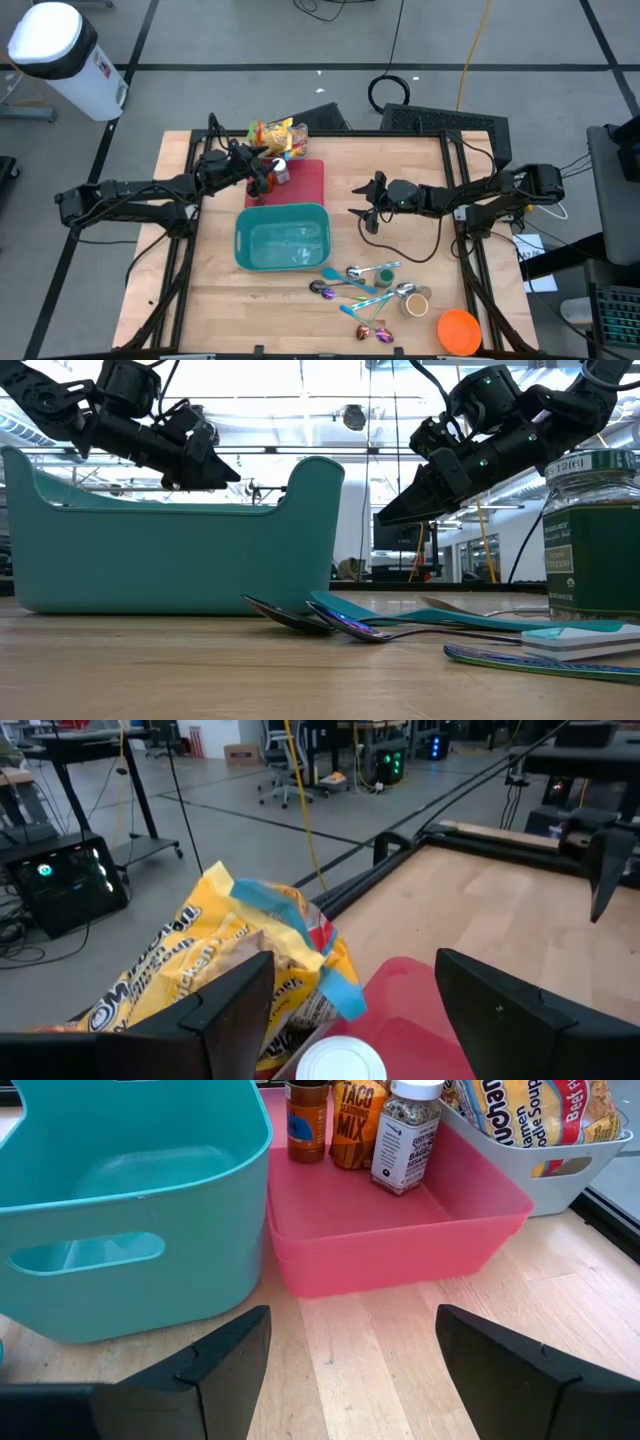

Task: Pick & Place Food Item
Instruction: Put the green seasoning bottle into the red bin

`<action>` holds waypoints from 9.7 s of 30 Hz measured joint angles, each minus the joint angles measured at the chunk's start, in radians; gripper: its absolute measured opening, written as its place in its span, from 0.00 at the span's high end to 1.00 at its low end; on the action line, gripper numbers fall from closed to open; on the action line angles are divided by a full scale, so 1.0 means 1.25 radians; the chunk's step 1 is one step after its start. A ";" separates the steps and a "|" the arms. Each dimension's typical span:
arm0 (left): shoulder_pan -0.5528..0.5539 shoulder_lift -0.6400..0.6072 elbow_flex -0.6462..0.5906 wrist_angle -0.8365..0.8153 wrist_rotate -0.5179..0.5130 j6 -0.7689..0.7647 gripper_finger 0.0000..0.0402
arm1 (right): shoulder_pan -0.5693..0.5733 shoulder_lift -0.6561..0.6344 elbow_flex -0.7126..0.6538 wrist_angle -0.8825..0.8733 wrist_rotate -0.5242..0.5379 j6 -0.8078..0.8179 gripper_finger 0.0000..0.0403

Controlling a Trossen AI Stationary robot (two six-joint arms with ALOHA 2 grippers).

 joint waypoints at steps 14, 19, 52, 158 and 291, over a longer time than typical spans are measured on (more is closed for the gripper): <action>0.000 -0.010 0.001 -0.018 0.004 0.001 0.29 | 0.000 0.000 0.000 0.000 0.000 0.000 0.31; 0.000 -0.010 0.001 -0.018 0.004 0.001 0.29 | 0.000 0.000 0.000 0.000 0.000 0.000 0.31; -0.001 -0.010 0.001 -0.019 0.006 -0.004 0.29 | 0.000 0.000 0.000 0.022 0.000 0.021 0.31; -0.041 -0.008 0.002 -0.013 0.060 -0.108 0.29 | 0.629 -0.066 0.412 -0.998 0.192 0.514 0.22; -0.038 -0.009 0.001 -0.063 0.068 -0.095 0.29 | -0.111 -0.036 -0.196 0.079 -0.022 0.033 0.12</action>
